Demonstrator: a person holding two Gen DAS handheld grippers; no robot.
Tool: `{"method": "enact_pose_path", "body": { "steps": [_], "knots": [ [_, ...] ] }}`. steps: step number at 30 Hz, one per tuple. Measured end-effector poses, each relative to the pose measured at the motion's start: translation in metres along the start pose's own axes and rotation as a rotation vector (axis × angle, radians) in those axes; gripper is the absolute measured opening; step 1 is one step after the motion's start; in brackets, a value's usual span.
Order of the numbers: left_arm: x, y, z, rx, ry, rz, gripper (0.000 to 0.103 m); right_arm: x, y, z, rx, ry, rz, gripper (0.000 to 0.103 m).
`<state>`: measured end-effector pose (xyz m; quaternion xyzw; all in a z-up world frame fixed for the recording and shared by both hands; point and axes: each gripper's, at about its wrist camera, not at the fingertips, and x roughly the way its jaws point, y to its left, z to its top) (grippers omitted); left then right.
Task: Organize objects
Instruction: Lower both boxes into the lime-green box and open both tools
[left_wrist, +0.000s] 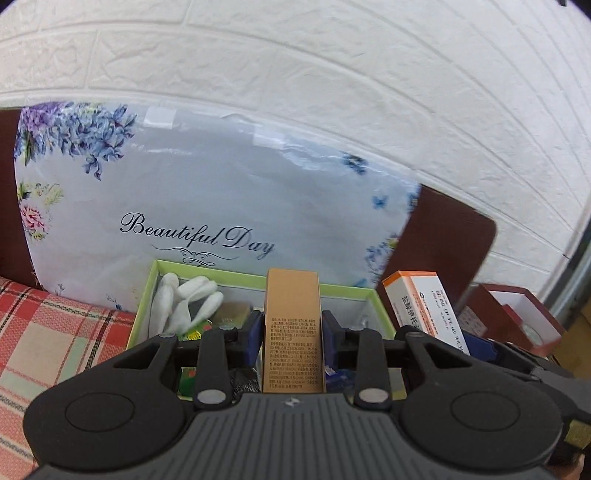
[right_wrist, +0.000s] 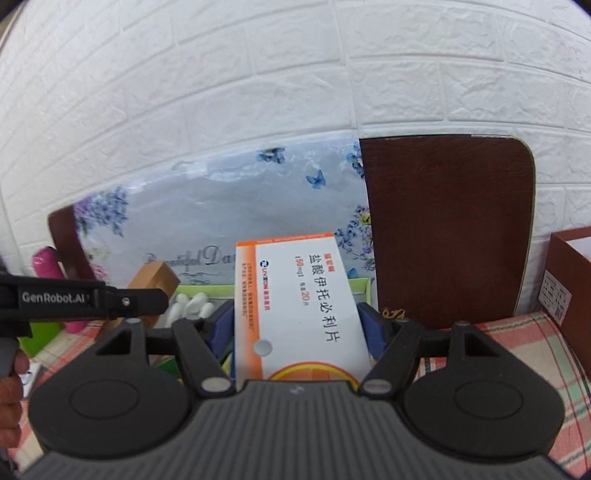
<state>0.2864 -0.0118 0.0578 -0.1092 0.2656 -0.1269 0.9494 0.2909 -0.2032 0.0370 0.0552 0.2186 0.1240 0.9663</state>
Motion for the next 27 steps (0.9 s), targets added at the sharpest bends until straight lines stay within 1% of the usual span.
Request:
{"method": "enact_pose_path", "body": {
  "steps": [5,6,7,8,9,10,11,12,13,15,18,20,27],
  "knots": [
    [0.034,0.011,0.005,0.000,0.025,0.017,0.034,0.045,0.002,-0.005,-0.054,0.018,-0.041,0.069],
    [0.039,0.013,0.004,0.004,0.022,0.020,0.037,0.052,0.004,-0.008,-0.069,0.023,-0.043,0.069],
    [0.043,0.014,0.003,0.013,0.014,0.025,0.044,0.060,0.005,-0.011,-0.093,0.029,-0.037,0.070],
    [0.047,0.015,0.001,0.029,0.008,0.041,0.072,0.068,0.007,-0.015,-0.133,0.049,-0.021,0.080],
    [0.049,0.015,-0.002,0.045,0.002,0.078,0.091,0.076,0.009,-0.018,-0.178,0.088,-0.007,0.086],
    [0.049,0.016,-0.005,0.061,-0.013,0.124,0.093,0.081,0.013,-0.022,-0.227,0.113,-0.013,0.090],
    [0.049,0.017,-0.007,0.074,-0.031,0.150,0.093,0.081,0.015,-0.027,-0.277,0.106,-0.027,0.094],
    [0.048,0.019,-0.009,0.078,-0.036,0.150,0.093,0.078,0.017,-0.031,-0.317,0.086,-0.042,0.097],
    [0.047,0.023,-0.010,0.070,-0.031,0.138,0.093,0.075,0.018,-0.035,-0.339,0.063,-0.060,0.103],
    [0.048,0.029,-0.010,0.034,-0.012,0.130,0.093,0.070,0.017,-0.038,-0.340,0.039,-0.071,0.103],
    [0.048,0.029,-0.009,0.010,0.022,0.133,0.093,0.064,0.015,-0.036,-0.299,0.060,-0.051,0.103],
    [0.041,0.025,-0.010,0.016,0.025,0.127,0.093,0.057,0.015,-0.035,-0.285,0.060,-0.055,0.103],
    [-0.007,0.001,-0.013,0.035,0.002,0.123,0.093,-0.002,0.019,-0.028,-0.229,-0.007,-0.030,0.103]
  ]
}}
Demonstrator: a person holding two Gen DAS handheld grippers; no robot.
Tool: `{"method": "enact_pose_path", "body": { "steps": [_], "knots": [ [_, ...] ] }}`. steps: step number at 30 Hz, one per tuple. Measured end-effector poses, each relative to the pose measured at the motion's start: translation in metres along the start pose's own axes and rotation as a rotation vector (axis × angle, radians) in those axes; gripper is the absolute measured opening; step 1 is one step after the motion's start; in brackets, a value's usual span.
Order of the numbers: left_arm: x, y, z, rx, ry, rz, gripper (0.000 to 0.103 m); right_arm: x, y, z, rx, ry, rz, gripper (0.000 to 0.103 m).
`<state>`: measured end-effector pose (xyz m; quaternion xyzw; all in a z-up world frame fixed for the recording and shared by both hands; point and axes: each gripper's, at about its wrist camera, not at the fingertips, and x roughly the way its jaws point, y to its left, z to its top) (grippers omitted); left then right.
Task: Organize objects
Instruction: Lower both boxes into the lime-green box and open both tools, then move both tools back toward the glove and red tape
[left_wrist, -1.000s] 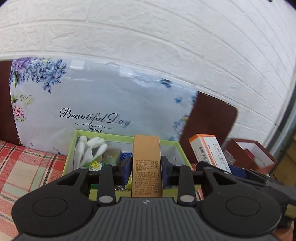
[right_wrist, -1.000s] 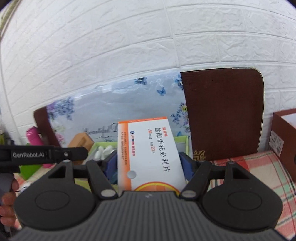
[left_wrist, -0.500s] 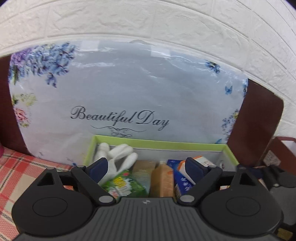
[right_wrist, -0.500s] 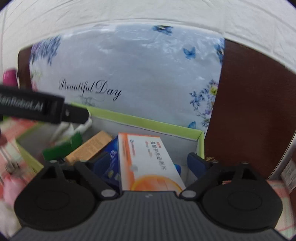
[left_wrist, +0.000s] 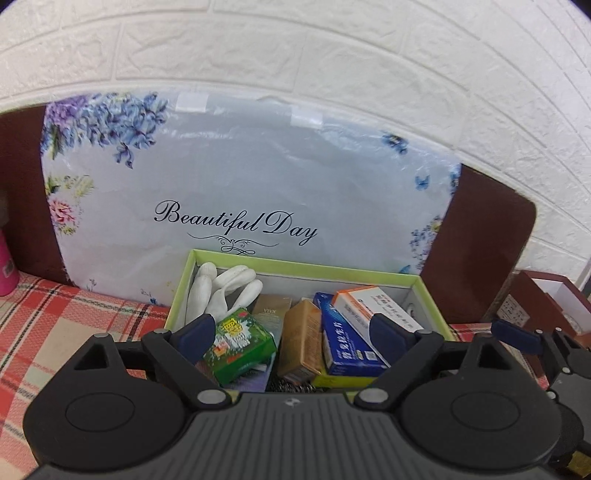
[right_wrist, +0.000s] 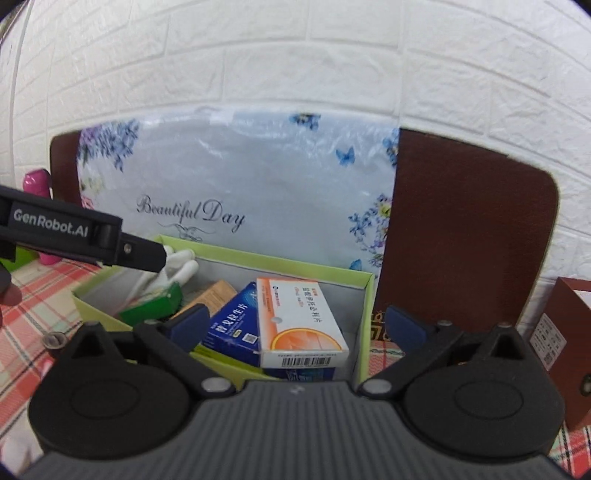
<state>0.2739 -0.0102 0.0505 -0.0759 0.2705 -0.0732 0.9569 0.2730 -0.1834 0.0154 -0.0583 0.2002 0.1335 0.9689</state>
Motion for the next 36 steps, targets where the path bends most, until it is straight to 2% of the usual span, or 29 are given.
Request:
{"method": "enact_pose_path", "body": {
  "steps": [9,16,26,36],
  "knots": [
    [-0.066,-0.025,-0.035,0.056,-0.012,0.004,0.093,-0.083,0.009,-0.020,0.012,-0.045,0.023,0.103],
    [-0.096,-0.035,-0.077,0.082,0.016,-0.001,0.093,-0.128,0.013,-0.049,0.059,-0.028,0.027,0.103],
    [-0.109,-0.027,-0.115,0.070,0.076,0.041,0.093,-0.154,0.018,-0.088,0.113,0.027,0.010,0.103],
    [-0.107,-0.015,-0.133,0.051,0.132,0.067,0.093,-0.154,0.022,-0.107,0.139,0.087,0.016,0.103]
  ]
}}
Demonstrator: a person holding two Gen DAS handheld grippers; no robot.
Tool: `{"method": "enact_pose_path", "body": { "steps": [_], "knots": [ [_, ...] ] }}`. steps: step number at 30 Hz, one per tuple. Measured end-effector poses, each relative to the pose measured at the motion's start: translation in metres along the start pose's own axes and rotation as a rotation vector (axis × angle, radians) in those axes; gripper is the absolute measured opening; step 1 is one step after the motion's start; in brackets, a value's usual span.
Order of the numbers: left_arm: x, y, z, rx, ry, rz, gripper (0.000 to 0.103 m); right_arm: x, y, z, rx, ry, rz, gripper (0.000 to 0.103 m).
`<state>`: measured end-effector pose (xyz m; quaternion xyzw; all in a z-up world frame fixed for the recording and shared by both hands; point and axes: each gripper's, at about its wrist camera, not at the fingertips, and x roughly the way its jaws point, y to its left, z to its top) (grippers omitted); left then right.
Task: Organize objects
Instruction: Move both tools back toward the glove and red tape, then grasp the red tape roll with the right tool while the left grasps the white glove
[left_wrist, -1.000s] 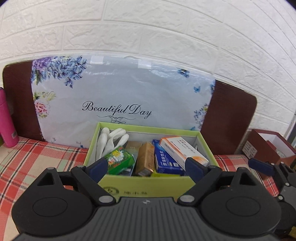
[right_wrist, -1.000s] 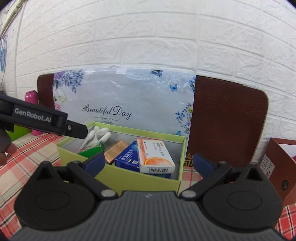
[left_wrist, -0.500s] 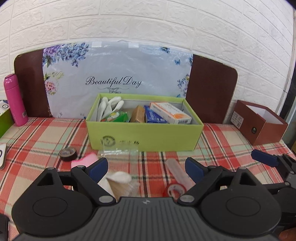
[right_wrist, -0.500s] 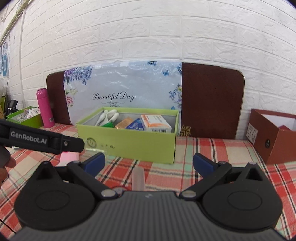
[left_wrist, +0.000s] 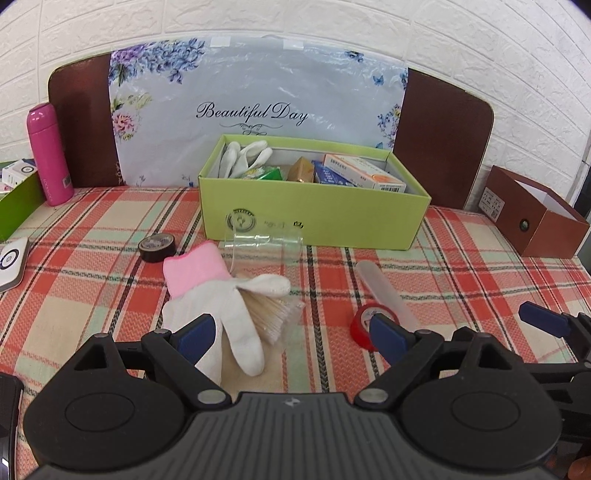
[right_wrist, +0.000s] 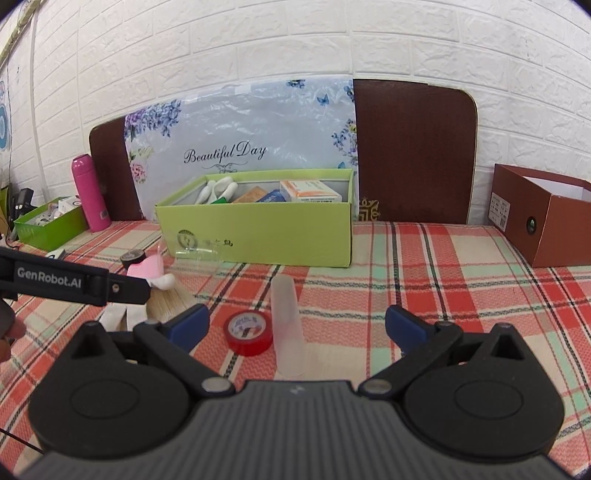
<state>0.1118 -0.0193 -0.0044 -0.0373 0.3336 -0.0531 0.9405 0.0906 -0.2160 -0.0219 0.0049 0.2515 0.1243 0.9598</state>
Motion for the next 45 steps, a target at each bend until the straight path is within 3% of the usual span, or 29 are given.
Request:
{"method": "enact_pose_path", "body": {
  "steps": [9,13,19,21,22,23,27,31,32,33,35,39,41,44,45],
  "knots": [
    [0.002,0.025,-0.017,-0.054,0.035,-0.023,0.093,0.017,0.007,-0.010,0.016,0.066,0.055,0.103],
    [0.001,0.037,-0.017,-0.077,0.029,-0.016,0.093,0.044,0.020,-0.013,-0.026,0.118,0.095,0.082],
    [0.000,0.051,-0.017,-0.113,0.031,-0.017,0.093,0.083,0.036,-0.013,-0.085,0.145,0.092,0.076],
    [0.000,0.052,-0.016,-0.107,0.029,-0.013,0.093,0.093,0.039,-0.013,-0.100,0.149,0.088,0.064],
    [0.000,0.052,-0.016,-0.100,0.027,-0.010,0.093,0.092,0.041,-0.013,-0.124,0.135,0.074,0.046],
    [0.002,0.053,-0.016,-0.096,0.026,-0.006,0.093,0.090,0.044,-0.013,-0.144,0.128,0.062,0.045],
    [0.020,0.065,-0.011,-0.126,0.020,0.041,0.093,0.074,0.044,-0.018,-0.136,0.153,0.155,0.045],
    [0.052,0.074,-0.007,-0.147,0.078,0.052,0.093,0.056,0.046,-0.029,-0.141,0.162,0.173,0.045],
    [0.056,0.077,-0.008,-0.149,0.090,0.038,0.089,0.053,0.044,-0.031,-0.129,0.165,0.179,0.045],
    [0.059,0.079,-0.011,-0.151,0.100,0.013,0.062,0.050,0.043,-0.032,-0.116,0.168,0.183,0.045],
    [0.061,0.086,-0.015,-0.167,0.136,-0.054,0.020,0.046,0.041,-0.034,-0.095,0.174,0.187,0.045],
    [0.037,0.090,-0.030,-0.097,0.172,-0.142,0.009,0.040,0.041,-0.034,-0.104,0.190,0.201,0.045],
    [0.016,0.090,-0.044,-0.043,0.202,-0.189,0.009,0.036,0.041,-0.034,-0.111,0.199,0.219,0.045],
    [-0.011,0.092,-0.061,0.029,0.221,-0.196,0.010,0.031,0.044,-0.037,-0.127,0.212,0.242,0.046],
    [-0.016,0.092,-0.062,0.038,0.216,-0.181,0.019,0.030,0.045,-0.038,-0.131,0.210,0.241,0.049]
  ]
}}
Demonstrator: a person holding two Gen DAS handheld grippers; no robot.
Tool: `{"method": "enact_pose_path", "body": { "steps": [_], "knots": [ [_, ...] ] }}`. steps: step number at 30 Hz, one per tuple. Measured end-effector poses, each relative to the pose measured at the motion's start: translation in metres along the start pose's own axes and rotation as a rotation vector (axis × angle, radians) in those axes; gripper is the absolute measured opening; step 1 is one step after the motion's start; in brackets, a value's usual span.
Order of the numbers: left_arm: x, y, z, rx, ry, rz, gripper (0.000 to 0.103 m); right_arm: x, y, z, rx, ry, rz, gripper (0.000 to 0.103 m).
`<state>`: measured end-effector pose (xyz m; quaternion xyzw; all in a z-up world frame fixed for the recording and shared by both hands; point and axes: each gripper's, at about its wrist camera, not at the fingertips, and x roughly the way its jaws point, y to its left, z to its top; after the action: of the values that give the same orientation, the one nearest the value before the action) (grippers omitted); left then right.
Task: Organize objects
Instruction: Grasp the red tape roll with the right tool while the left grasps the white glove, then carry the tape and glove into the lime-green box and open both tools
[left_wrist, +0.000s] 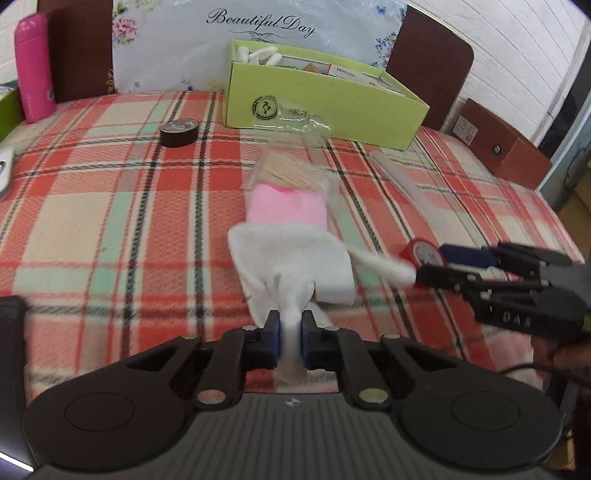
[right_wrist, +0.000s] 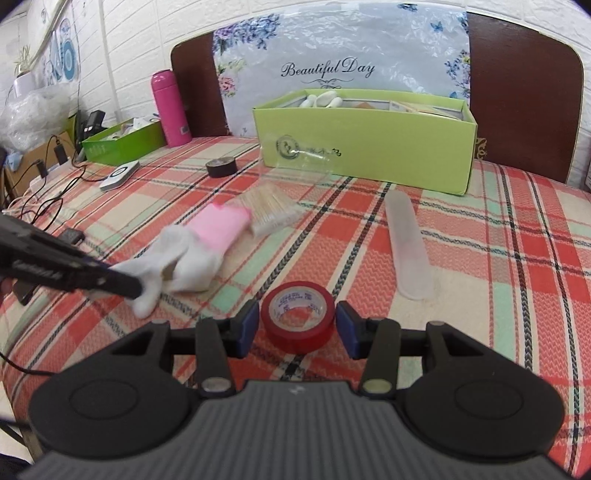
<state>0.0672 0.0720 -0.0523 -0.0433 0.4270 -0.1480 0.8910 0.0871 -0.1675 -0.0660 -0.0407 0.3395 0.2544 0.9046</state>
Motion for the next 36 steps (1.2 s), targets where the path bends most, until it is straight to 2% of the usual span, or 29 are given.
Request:
{"method": "enact_pose_path", "body": {
  "steps": [1,3,4,8,11,12,13,14,15,16,19,20,21,23,24,25,27,31,36],
  "knots": [
    [-0.003,-0.001,0.000,0.001,-0.007,0.024,0.027,0.000,0.001,0.000,0.000,-0.003,-0.001,0.055],
    [-0.005,-0.002,0.002,-0.001,-0.051,0.077,0.073,0.001,0.002,-0.001,0.003,-0.004,-0.003,0.057],
    [-0.006,-0.002,0.007,-0.006,-0.081,0.095,0.079,0.000,0.002,-0.001,0.007,-0.003,-0.006,0.058],
    [0.007,-0.012,0.025,0.008,-0.107,0.062,0.084,-0.004,0.001,-0.004,0.015,-0.010,-0.023,0.066],
    [0.033,-0.017,0.034,0.020,-0.057,0.101,0.084,-0.006,-0.003,-0.006,0.030,-0.001,-0.033,0.066],
    [0.041,-0.016,0.034,0.011,-0.040,0.114,0.082,-0.007,-0.004,-0.006,0.034,-0.001,-0.035,0.066],
    [0.044,-0.014,0.034,0.002,-0.033,0.101,0.075,-0.008,-0.005,-0.007,0.034,-0.002,-0.035,0.066],
    [0.045,-0.011,0.032,-0.011,-0.034,0.061,0.053,-0.009,-0.005,-0.007,0.034,-0.003,-0.036,0.066],
    [0.043,-0.010,0.030,-0.019,-0.036,0.041,0.042,-0.010,-0.005,-0.008,0.032,-0.003,-0.035,0.066],
    [0.040,-0.011,0.029,-0.014,-0.034,0.031,0.038,-0.010,-0.005,-0.008,0.029,-0.003,-0.032,0.066],
    [0.035,-0.014,0.024,-0.002,-0.031,0.010,0.039,-0.006,-0.003,-0.005,0.016,0.000,-0.026,0.066],
    [0.035,-0.015,0.022,0.007,-0.033,0.018,0.043,-0.004,-0.001,-0.004,0.009,0.000,-0.025,0.066],
    [0.036,-0.016,0.021,0.012,-0.034,0.031,0.052,-0.002,0.000,-0.003,0.004,0.000,-0.024,0.066],
    [0.040,-0.014,0.019,0.007,-0.035,0.044,0.053,0.003,0.002,-0.003,0.005,0.003,-0.017,0.065],
    [0.040,-0.014,0.020,0.007,-0.040,0.042,0.050,0.006,0.003,-0.002,0.006,0.011,-0.014,0.063],
    [0.040,-0.014,0.021,0.009,-0.039,0.039,0.036,0.008,0.004,-0.003,0.006,0.019,-0.012,0.056],
    [0.040,-0.015,0.024,0.009,-0.033,0.027,0.019,0.012,0.006,-0.004,0.006,0.035,-0.023,0.048],
    [0.033,-0.019,0.028,0.001,-0.041,-0.023,0.013,0.009,0.007,-0.001,0.003,0.029,-0.015,0.046],
    [0.009,-0.031,0.046,0.037,-0.129,-0.067,0.013,-0.007,0.005,0.018,0.004,-0.040,-0.005,0.046]
  ]
}}
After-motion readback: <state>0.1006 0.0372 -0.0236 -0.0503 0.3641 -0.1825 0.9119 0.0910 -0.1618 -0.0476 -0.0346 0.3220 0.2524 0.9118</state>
